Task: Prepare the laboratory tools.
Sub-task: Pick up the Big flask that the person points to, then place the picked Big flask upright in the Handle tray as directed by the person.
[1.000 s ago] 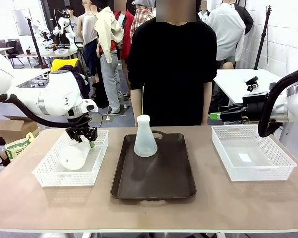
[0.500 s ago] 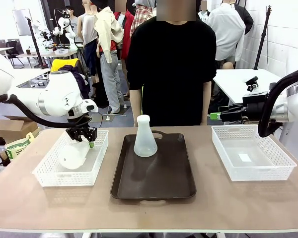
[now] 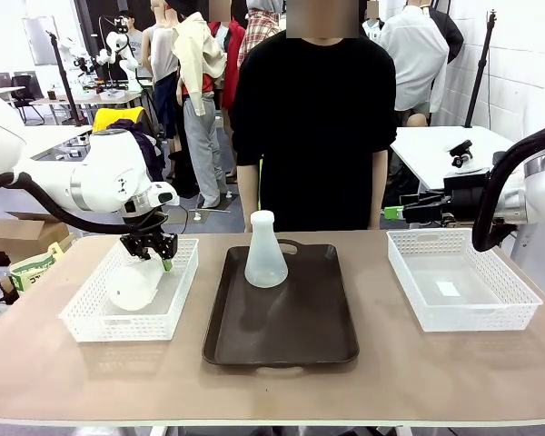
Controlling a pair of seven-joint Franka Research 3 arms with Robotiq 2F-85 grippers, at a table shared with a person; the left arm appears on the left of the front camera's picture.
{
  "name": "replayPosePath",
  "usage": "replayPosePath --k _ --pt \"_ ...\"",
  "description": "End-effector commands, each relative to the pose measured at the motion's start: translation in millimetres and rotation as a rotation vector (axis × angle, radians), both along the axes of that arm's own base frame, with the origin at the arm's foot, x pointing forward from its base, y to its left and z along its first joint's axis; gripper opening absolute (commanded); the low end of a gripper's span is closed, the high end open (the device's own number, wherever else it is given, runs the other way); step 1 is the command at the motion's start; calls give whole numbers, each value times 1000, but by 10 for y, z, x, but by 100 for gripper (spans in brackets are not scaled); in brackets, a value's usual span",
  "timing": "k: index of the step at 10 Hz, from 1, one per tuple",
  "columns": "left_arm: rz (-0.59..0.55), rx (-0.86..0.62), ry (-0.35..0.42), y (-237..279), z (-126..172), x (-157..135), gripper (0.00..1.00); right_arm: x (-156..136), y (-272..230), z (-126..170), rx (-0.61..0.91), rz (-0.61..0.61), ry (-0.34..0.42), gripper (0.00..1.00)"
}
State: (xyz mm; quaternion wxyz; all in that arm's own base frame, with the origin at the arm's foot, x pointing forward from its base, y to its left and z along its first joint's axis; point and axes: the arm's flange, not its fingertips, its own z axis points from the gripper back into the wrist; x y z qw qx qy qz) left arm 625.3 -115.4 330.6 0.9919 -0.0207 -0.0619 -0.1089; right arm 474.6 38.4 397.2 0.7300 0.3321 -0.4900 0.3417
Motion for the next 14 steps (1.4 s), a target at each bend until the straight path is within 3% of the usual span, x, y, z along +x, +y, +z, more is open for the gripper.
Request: replayPosePath --k 1,10,12,14 --pt "-4 0 -6 2 -10 5 0 -16 3 -1 -10 -4 13 100" --pt "0 0 0 0 0 0 0 -16 3 -1 -10 -4 13 100" --pt "5 -5 48 -149 270 -119 0 -16 3 -1 -10 -4 13 100" --pt "12 9 13 -194 588 -194 0 -16 3 -1 -10 -4 13 100"
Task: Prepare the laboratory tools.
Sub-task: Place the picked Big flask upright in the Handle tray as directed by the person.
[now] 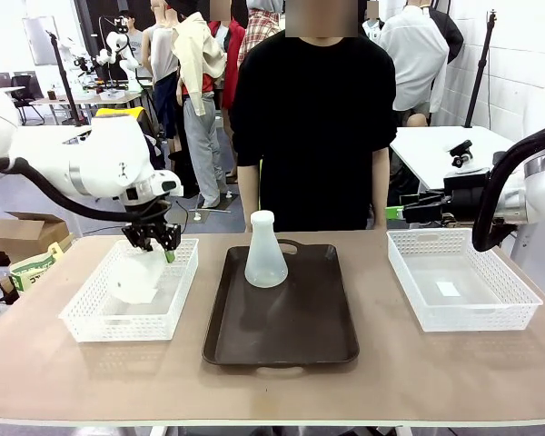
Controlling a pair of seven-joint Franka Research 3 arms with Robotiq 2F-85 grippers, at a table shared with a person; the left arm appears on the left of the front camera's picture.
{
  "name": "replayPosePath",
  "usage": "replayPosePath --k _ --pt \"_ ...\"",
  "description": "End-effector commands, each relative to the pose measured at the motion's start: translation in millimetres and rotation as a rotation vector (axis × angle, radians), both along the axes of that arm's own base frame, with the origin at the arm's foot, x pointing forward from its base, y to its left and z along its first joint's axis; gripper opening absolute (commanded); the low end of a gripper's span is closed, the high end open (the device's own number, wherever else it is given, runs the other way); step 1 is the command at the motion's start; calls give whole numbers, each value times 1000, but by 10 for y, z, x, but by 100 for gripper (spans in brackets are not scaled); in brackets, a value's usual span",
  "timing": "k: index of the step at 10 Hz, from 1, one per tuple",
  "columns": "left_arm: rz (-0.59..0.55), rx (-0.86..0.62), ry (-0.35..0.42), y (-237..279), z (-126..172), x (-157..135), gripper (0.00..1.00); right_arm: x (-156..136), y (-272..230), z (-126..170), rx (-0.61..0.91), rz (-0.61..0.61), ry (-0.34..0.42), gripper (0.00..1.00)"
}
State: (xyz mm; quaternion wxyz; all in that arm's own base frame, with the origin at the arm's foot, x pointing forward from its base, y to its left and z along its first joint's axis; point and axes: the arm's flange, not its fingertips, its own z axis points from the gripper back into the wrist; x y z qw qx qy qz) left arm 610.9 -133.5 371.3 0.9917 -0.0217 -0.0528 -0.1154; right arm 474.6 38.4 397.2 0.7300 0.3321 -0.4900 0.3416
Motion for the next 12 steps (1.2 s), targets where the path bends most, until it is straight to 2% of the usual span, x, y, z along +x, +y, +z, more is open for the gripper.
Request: replayPosePath --k 1,4,9,12 --pt "11 15 -29 -36 329 -112 0 -16 3 -1 -10 -4 12 100" --pt "3 28 -79 -59 583 -251 0 -16 3 -1 -10 -4 12 100" --pt "-29 -30 -115 -37 871 -518 0 -16 3 -1 -10 -4 12 100" --pt "-16 -10 -95 -57 867 -414 0 -16 3 -1 -10 -4 12 100"
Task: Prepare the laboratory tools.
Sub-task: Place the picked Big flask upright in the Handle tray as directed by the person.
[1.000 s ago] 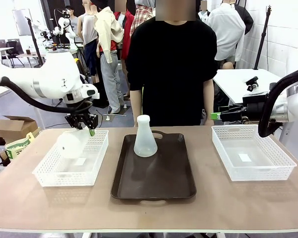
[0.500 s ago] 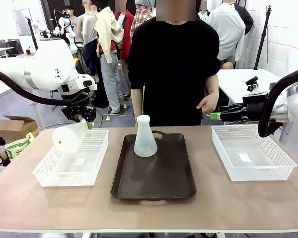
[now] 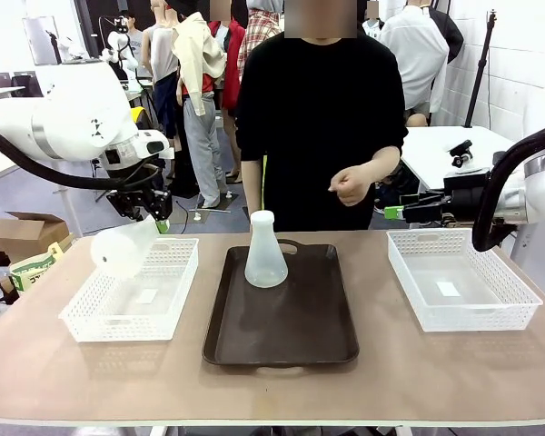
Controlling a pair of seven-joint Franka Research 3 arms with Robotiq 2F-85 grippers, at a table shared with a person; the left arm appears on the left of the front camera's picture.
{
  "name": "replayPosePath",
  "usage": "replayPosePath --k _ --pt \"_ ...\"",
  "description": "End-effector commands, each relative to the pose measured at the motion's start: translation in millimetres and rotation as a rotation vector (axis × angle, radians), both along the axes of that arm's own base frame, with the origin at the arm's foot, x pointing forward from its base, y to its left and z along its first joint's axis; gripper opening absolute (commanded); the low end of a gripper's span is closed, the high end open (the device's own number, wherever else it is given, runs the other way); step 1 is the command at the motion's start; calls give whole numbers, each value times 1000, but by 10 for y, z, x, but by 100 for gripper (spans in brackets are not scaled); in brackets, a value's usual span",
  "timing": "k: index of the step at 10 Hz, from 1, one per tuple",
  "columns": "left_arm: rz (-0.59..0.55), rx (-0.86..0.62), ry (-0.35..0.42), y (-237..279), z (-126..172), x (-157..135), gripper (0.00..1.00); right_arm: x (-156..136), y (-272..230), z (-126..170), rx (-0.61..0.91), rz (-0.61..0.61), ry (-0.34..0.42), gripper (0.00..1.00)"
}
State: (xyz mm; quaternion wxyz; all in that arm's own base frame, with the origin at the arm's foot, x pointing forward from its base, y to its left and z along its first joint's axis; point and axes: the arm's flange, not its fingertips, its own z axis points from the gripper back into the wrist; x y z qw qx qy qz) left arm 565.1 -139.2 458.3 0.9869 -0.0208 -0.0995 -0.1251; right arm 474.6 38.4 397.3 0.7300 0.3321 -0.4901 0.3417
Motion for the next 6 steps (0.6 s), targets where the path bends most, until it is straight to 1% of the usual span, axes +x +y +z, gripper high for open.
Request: replayPosePath --k 1,6 --pt "2 -2 -1 0 -3 43 0 -15 4 -2 -10 -4 13 100" --pt "2 -2 -1 0 -3 43 0 -15 4 -2 -10 -4 13 100"
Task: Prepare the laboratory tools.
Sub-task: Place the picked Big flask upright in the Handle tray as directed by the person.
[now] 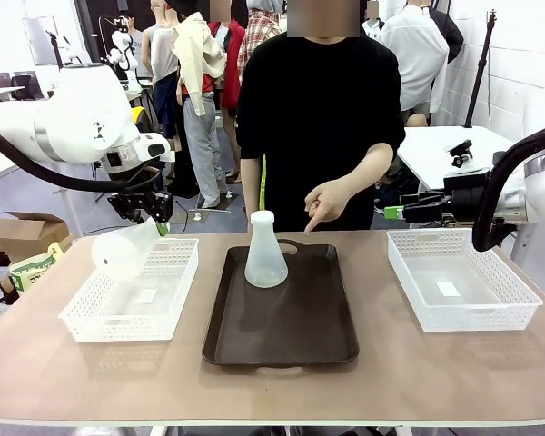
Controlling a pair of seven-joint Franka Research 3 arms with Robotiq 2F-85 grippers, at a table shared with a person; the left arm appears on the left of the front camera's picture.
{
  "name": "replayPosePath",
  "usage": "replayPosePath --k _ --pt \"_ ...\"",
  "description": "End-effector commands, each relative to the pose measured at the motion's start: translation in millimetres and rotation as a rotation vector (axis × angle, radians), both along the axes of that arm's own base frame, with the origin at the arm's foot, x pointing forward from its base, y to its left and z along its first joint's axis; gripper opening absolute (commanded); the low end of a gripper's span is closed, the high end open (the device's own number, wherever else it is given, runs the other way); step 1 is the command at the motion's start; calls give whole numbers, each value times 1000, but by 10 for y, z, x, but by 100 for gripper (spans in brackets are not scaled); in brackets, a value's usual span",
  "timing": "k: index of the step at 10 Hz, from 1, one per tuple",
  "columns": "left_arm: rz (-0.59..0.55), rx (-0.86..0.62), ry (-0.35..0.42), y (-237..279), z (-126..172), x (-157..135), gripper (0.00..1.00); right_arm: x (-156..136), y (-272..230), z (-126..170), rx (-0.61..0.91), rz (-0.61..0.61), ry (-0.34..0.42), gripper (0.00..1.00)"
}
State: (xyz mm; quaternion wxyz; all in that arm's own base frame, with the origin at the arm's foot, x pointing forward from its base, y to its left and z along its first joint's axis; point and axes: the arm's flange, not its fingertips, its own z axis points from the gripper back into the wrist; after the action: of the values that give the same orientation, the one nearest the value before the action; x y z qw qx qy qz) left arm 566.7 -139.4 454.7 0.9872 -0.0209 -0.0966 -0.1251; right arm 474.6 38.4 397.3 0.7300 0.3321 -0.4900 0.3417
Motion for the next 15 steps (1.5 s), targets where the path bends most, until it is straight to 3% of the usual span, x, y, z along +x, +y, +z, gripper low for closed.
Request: replayPosePath --k 1,3,4,8,10,11,13,15 --pt "2 -3 -7 2 32 28 0 -15 4 -2 -10 -4 13 100" --pt "0 0 0 0 1 0 0 -15 4 -2 -10 -4 13 100" --pt "-77 -87 -22 -52 58 -120 0 -15 4 -2 -10 -4 13 100" --pt "-451 -341 -377 -171 484 -525 0 -15 4 -2 -10 -4 13 100" --pt "-659 -662 -514 -75 604 -560 0 -15 4 -2 -10 -4 13 100" --pt "-783 -706 -605 -36 634 -572 0 -15 4 -2 -10 -4 13 100" --pt "-1089 -934 -764 15 653 -615 0 -15 4 -2 -10 -4 13 100" --pt "-1184 -1087 -815 34 619 -585 0 -15 4 -2 -10 -4 13 100"
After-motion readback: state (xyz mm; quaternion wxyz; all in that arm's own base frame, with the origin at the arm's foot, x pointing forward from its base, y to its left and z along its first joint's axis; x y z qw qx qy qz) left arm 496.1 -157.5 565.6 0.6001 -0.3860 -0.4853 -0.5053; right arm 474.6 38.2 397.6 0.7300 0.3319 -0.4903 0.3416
